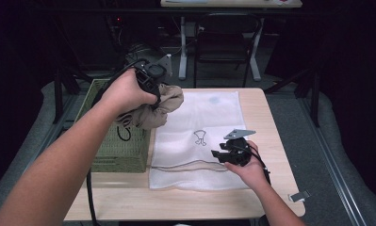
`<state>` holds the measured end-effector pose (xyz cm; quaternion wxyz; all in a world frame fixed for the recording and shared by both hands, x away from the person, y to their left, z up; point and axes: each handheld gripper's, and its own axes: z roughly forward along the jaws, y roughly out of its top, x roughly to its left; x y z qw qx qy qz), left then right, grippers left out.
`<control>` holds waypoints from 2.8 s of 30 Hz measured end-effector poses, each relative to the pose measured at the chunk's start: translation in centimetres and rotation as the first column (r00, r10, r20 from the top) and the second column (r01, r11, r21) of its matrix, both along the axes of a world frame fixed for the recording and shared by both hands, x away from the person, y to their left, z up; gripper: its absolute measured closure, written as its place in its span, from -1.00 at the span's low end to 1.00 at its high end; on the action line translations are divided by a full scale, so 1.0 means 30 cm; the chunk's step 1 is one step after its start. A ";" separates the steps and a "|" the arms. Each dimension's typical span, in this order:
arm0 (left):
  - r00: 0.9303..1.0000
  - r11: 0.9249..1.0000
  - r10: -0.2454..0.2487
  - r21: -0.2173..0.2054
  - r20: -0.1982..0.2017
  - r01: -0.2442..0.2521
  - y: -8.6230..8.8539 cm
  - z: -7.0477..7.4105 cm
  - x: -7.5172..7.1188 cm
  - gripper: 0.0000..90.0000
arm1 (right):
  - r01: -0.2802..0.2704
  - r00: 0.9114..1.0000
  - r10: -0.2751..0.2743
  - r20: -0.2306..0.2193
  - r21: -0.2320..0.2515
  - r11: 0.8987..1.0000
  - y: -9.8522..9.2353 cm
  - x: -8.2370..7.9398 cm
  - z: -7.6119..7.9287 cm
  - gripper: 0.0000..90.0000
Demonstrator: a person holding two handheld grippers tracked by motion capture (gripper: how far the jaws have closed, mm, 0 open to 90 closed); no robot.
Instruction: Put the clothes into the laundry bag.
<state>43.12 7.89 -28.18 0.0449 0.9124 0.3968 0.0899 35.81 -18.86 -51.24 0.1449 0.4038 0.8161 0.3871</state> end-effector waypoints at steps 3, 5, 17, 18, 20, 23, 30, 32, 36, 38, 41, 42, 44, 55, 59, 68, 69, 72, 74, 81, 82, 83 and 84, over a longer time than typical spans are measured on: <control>1.000 1.000 -0.012 -0.002 0.010 0.012 -0.016 0.007 -0.009 0.58 | -0.015 1.000 0.015 -0.013 0.000 1.000 0.021 -0.002 -0.017 0.27; 1.000 1.000 -0.022 0.000 0.009 0.022 -0.029 0.015 -0.015 0.58 | -0.032 0.999 0.032 -0.013 -0.011 0.999 0.030 -0.004 -0.030 0.30; 0.997 0.997 -0.071 -0.014 0.016 0.071 -0.102 0.033 -0.047 0.58 | -0.069 0.997 0.069 -0.016 -0.007 0.998 0.041 -0.029 -0.058 0.38; 0.997 0.997 -0.073 -0.017 0.014 0.073 -0.110 0.034 -0.049 0.58 | -0.067 0.998 0.067 -0.018 -0.003 0.998 0.041 -0.030 -0.057 0.38; 0.996 0.996 -0.083 -0.016 0.016 0.083 -0.124 0.034 -0.053 0.58 | -0.065 0.998 0.065 -0.018 0.001 0.998 0.038 -0.031 -0.058 0.38; 0.995 0.995 -0.100 -0.012 0.014 0.100 -0.148 0.032 -0.060 0.58 | -0.061 0.998 0.061 -0.018 0.001 0.998 0.036 -0.033 -0.060 0.39; 0.992 0.992 -0.126 -0.015 0.011 0.127 -0.186 0.027 -0.070 0.58 | -0.064 0.998 0.064 -0.015 -0.003 0.998 0.028 -0.035 -0.064 0.39; 0.991 0.991 -0.137 -0.009 0.009 0.137 -0.194 0.024 -0.075 0.58 | -0.064 0.998 0.064 -0.018 -0.003 0.998 0.028 -0.037 -0.064 0.39; 0.989 0.989 -0.148 -0.010 0.009 0.148 -0.197 0.018 -0.088 0.58 | -0.071 0.997 0.071 -0.018 -0.006 0.997 0.030 -0.039 -0.070 0.39; 0.988 0.988 -0.154 -0.020 0.009 0.154 -0.194 0.012 -0.094 0.58 | -0.074 0.997 0.074 -0.013 -0.014 0.997 0.031 -0.038 -0.070 0.38; 0.985 0.985 -0.171 -0.014 0.011 0.171 -0.192 -0.006 -0.113 0.58 | -0.077 0.997 0.076 -0.015 -0.014 0.997 0.035 -0.039 -0.073 0.33; 0.984 0.984 -0.176 -0.012 0.011 0.176 -0.192 -0.012 -0.117 0.58 | -0.079 0.997 0.079 -0.016 -0.015 0.997 0.036 -0.038 -0.074 0.33; 0.982 0.982 -0.190 -0.005 0.009 0.190 -0.192 -0.025 -0.128 0.58 | -0.083 0.996 0.083 -0.013 -0.021 0.996 0.037 -0.036 -0.077 0.31; 0.969 0.969 -0.246 0.005 -0.029 0.246 -0.207 -0.086 -0.183 0.58 | -0.110 0.994 0.110 -0.020 -0.032 0.993 0.059 -0.034 -0.100 0.22; 0.964 0.965 -0.264 0.000 -0.044 0.264 -0.208 -0.099 -0.193 0.58 | -0.118 0.993 0.117 -0.029 -0.038 0.992 0.071 -0.033 -0.109 0.21; 0.960 0.962 -0.271 0.007 -0.067 0.272 -0.202 -0.125 -0.203 0.58 | -0.120 0.992 0.118 -0.047 -0.045 0.992 0.088 -0.026 -0.122 0.19; 0.962 0.964 -0.265 0.006 -0.064 0.266 -0.201 -0.131 -0.206 0.58 | -0.127 0.992 0.125 -0.036 -0.053 0.991 0.091 -0.023 -0.125 0.18; 0.962 0.964 -0.264 0.014 -0.071 0.266 -0.199 -0.141 -0.208 0.58 | -0.128 0.991 0.126 -0.045 -0.054 0.990 0.097 -0.023 -0.129 0.18; 0.958 0.960 -0.274 0.032 -0.086 0.277 -0.199 -0.146 -0.209 0.58 | -0.137 0.990 0.135 -0.040 -0.064 0.989 0.100 -0.021 -0.131 0.17; 0.957 0.959 -0.278 0.035 -0.084 0.282 -0.203 -0.162 -0.224 0.58 | -0.135 0.990 0.131 -0.052 -0.081 0.988 0.112 -0.013 -0.143 0.22; 0.956 0.958 -0.280 0.033 -0.087 0.284 -0.203 -0.163 -0.226 0.58 | -0.136 0.990 0.132 -0.053 -0.086 0.987 0.112 -0.011 -0.144 0.26; 0.956 0.958 -0.280 0.033 -0.087 0.284 -0.203 -0.163 -0.226 0.58 | -0.132 0.991 0.127 -0.052 -0.090 0.987 0.114 -0.011 -0.145 0.28; 0.955 0.958 -0.281 0.034 -0.091 0.285 -0.203 -0.164 -0.229 0.58 | -0.132 0.991 0.127 -0.052 -0.090 0.987 0.114 -0.011 -0.145 0.28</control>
